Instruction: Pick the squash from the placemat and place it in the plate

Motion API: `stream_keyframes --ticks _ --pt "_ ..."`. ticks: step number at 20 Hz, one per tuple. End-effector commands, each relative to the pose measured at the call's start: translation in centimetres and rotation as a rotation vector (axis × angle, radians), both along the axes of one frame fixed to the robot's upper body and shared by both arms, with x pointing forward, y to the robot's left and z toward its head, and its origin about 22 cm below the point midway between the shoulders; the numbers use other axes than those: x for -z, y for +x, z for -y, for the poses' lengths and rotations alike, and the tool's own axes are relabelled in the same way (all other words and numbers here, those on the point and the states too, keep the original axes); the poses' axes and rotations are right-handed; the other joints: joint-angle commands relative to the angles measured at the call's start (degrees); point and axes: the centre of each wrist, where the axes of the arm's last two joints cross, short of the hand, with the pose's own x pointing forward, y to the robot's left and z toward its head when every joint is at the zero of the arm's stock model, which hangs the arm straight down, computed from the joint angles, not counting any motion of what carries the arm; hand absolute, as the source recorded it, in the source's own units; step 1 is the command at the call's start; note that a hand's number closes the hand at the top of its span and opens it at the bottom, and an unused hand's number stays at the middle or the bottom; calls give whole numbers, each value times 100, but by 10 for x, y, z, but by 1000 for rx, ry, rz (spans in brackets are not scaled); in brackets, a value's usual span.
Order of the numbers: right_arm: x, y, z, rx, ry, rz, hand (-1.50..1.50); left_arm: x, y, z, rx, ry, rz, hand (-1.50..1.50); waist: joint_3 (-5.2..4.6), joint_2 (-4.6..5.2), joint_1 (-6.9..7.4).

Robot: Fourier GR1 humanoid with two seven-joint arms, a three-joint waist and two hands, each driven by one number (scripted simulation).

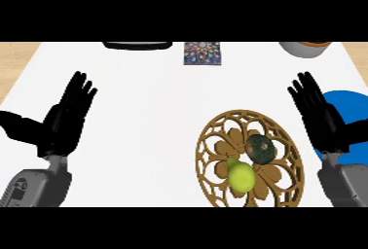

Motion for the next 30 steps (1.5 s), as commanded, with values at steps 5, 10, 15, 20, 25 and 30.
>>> stream_keyframes --ticks 5,10,15,20,25,30 --pt "41 8 -28 -514 -197 -570 -150 -50 13 24 268 259 256 0 -26 267 650" --pt "-11 30 -40 -911 -837 -489 -150 -48 10 41 413 345 268 0 -51 158 882" --pt "-65 58 -71 -1120 -1179 -307 -150 -46 13 41 418 376 270 0 -35 116 561" --pt "-89 87 -104 -1216 -1280 -227 -150 -16 1 11 354 393 239 0 -45 48 185" --pt "-76 103 -145 -1297 -1341 -420 -150 -22 -3 -5 310 410 234 0 -49 3 12" --pt "-101 126 -146 -1437 -1402 -582 -150 -17 -6 1 328 403 238 0 -53 1 7"
